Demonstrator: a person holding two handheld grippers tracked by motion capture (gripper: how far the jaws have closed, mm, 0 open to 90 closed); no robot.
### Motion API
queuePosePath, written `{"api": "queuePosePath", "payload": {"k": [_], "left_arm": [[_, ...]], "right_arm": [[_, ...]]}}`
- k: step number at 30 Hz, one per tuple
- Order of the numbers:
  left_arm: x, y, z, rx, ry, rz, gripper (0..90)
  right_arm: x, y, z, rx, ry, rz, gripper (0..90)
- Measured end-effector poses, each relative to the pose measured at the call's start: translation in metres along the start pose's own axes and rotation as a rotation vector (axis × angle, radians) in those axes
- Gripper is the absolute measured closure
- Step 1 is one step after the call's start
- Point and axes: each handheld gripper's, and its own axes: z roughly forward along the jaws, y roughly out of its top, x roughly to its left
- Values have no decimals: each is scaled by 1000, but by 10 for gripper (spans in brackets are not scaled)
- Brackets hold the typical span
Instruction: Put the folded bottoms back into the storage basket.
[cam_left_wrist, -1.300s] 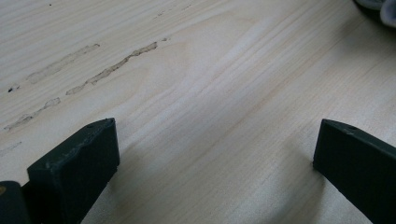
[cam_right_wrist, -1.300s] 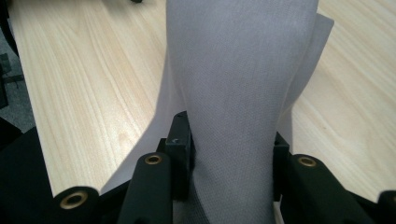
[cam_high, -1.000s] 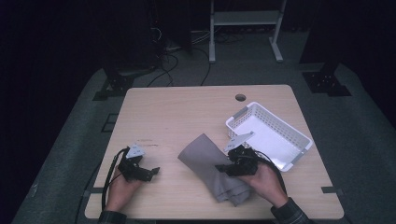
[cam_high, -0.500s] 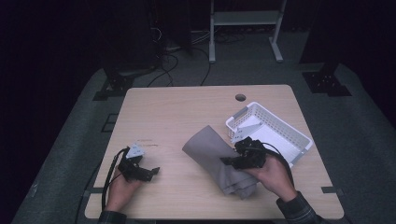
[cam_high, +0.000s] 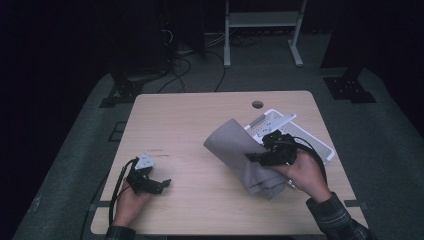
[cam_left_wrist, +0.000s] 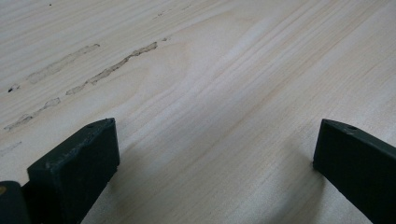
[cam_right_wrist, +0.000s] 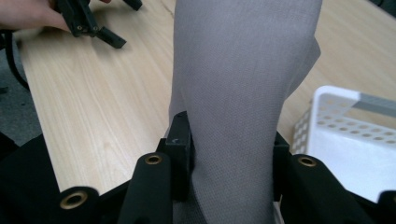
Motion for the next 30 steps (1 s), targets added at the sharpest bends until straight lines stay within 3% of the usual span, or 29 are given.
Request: {"api": "queuePosePath", "payload": {"k": [8,13,21,30], "left_arm": [[0,0,0,0,-1,0,0],[0,0,0,0,-1,0,0],[0,0,0,1,0,0,0],[-1,0,-1,3,-1,-1,0]], "right_arm": [[-9,15,-24,-25,-32,-13,642],[-16,18,-29,-25,-48,-12,641],[-40,16,-36,-5,-86,13,642],[-74,0,-38,33,-136,35,641]]}}
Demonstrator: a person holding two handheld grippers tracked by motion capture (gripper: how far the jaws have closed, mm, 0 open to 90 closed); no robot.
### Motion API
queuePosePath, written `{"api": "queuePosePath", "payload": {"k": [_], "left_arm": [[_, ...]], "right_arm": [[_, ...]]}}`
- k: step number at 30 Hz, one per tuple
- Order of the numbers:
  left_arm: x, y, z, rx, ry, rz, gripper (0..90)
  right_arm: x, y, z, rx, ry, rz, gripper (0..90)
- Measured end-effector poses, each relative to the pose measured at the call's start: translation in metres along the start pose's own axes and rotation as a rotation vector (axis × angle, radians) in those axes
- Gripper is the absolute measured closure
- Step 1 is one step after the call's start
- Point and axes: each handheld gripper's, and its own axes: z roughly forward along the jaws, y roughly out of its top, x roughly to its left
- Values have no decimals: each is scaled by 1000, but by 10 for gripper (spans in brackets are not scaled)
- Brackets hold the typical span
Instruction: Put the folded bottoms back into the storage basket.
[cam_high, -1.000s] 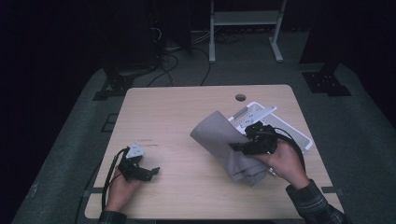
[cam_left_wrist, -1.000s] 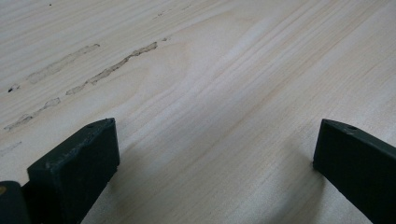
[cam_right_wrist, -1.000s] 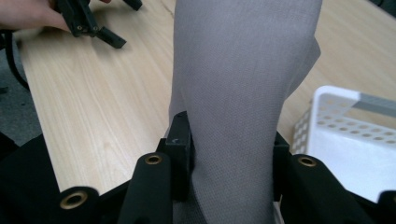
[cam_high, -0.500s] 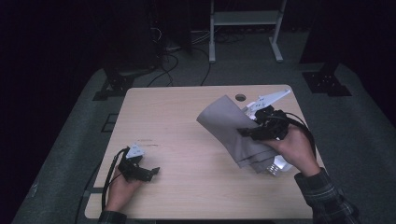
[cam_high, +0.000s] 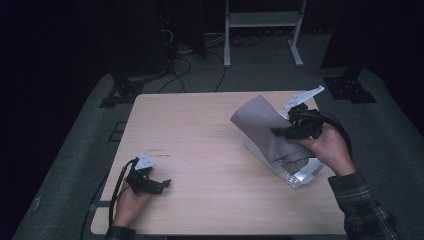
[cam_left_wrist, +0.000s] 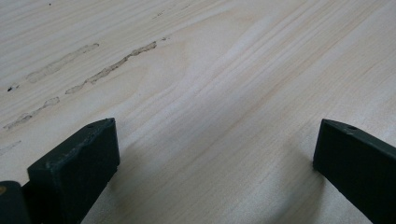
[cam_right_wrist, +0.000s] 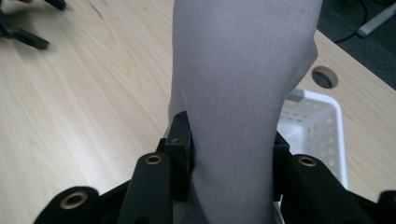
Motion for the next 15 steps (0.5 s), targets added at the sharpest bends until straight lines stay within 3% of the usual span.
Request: {"api": "queuePosePath", "payload": {"k": [15], "left_arm": [[0,0,0,-1,0,0,0]], "right_arm": [[-35,-17,18,62,-19,-14,640]]}}
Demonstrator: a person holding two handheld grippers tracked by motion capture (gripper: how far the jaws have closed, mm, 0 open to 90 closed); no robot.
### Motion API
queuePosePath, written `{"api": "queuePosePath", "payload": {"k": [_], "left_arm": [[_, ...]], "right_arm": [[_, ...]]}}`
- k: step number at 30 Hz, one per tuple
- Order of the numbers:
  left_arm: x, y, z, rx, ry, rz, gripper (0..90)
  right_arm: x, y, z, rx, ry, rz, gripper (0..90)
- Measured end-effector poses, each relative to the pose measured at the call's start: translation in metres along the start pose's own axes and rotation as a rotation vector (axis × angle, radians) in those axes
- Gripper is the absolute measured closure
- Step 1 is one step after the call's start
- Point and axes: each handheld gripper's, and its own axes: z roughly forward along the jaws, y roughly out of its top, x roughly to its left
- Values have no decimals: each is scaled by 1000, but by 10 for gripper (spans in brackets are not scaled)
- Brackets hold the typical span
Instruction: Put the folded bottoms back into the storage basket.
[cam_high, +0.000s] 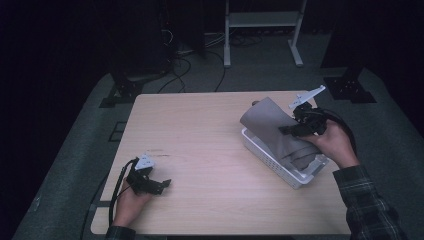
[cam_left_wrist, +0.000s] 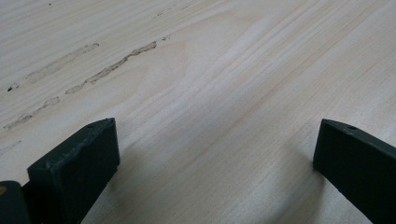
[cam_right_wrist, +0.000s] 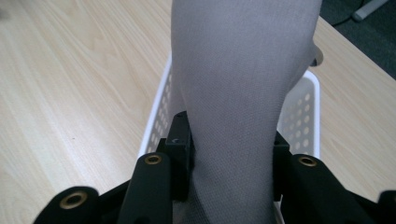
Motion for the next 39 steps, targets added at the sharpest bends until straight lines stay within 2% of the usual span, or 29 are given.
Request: {"api": "queuePosePath", "payload": {"k": [5,14,20,25,33,39], "left_arm": [[0,0,0,-1,1,1,0],[0,0,0,-2,2,2,0],[0,0,0,-2,1,0,0],[0,0,0,-2,1,0,0],[0,0,0,0,1,2,0],[0,0,0,0,1,2,0]], "right_arm": [[-6,-6,5,7,20,-6,639],[-13,-20,16,26,28,4,638],[-13,-28,26,27,51,10,636],[-12,-35,37,54,66,4,635],[-15,-43,42,77,63,21,634],[-18,-50,56,97,73,26,632]]}}
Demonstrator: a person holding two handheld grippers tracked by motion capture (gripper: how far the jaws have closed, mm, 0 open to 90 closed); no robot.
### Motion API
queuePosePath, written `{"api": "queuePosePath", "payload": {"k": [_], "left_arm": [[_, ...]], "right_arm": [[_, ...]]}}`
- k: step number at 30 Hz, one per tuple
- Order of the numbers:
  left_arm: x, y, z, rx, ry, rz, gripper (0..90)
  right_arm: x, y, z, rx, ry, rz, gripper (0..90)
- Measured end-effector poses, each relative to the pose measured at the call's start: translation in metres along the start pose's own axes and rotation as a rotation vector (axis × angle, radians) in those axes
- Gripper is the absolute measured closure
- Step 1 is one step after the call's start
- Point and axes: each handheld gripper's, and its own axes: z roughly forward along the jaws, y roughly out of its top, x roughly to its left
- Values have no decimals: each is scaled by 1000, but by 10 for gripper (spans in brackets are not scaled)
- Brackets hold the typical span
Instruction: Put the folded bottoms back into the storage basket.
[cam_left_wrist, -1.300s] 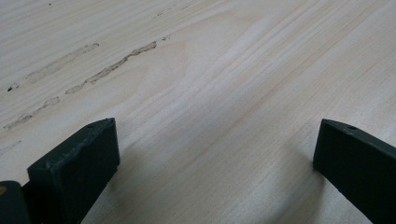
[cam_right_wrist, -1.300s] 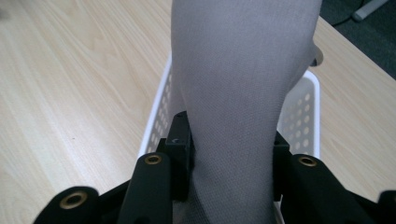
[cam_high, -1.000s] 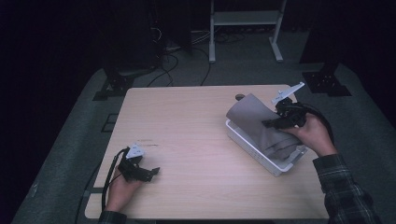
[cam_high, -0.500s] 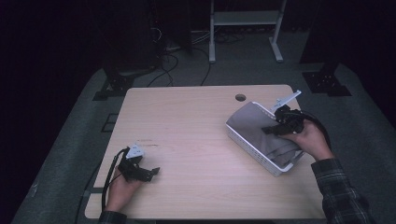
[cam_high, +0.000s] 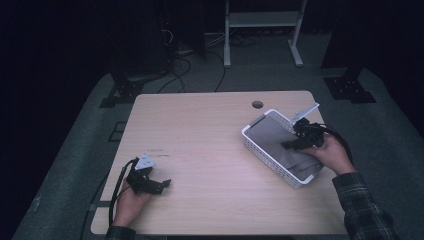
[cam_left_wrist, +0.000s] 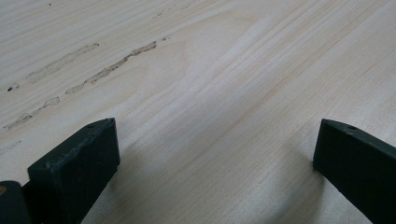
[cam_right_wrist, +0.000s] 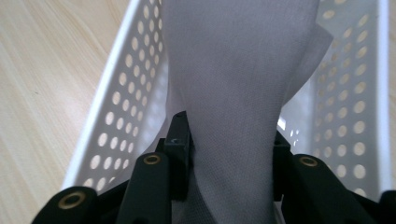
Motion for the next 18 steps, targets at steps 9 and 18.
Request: {"api": "queuePosePath", "payload": {"k": [9,18], "left_arm": [[0,0,0,0,0,0,0],[0,0,0,0,0,0,0]], "right_arm": [[-3,0,15,27,21,-19,621],[-5,-7,29,59,26,8,463]]}}
